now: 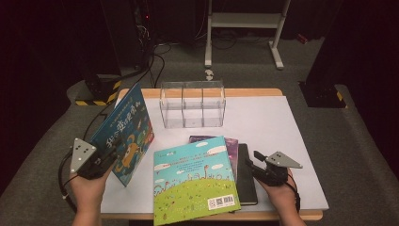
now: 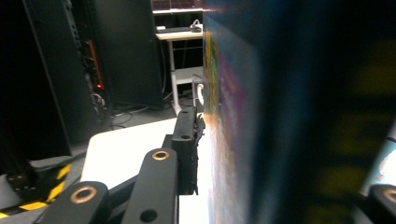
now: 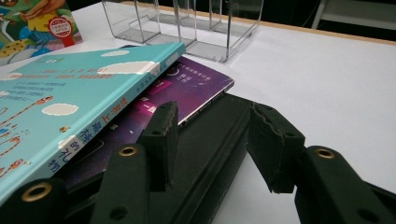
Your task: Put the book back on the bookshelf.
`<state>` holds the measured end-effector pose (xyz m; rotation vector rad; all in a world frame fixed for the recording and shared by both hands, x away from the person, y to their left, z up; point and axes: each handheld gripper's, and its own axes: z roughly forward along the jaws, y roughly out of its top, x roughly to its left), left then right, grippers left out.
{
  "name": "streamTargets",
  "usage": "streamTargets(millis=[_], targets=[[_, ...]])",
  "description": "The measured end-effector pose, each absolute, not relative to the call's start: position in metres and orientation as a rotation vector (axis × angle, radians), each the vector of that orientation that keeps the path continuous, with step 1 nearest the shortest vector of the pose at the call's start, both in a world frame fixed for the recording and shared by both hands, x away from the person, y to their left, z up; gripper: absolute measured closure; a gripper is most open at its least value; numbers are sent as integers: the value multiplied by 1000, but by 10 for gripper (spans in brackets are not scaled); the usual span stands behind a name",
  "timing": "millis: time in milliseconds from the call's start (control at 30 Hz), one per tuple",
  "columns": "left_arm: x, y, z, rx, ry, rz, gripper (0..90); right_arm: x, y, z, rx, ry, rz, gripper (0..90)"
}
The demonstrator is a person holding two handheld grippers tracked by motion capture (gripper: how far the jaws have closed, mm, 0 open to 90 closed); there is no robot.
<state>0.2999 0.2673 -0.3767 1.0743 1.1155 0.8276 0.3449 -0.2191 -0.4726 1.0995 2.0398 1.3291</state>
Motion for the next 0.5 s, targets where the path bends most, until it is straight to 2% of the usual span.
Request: streamTargets(millis=[167, 333, 500], targets=[[303, 269, -376, 1058, 1112, 806, 684, 345, -219, -474, 1097, 2045, 1329, 525], [303, 268, -374, 1039, 1112, 800, 787, 345, -219, -475, 1100, 2044, 1333, 525], [304, 267, -374, 1050, 1106, 816, 803, 344, -220, -475, 1097, 2045, 1335, 526]])
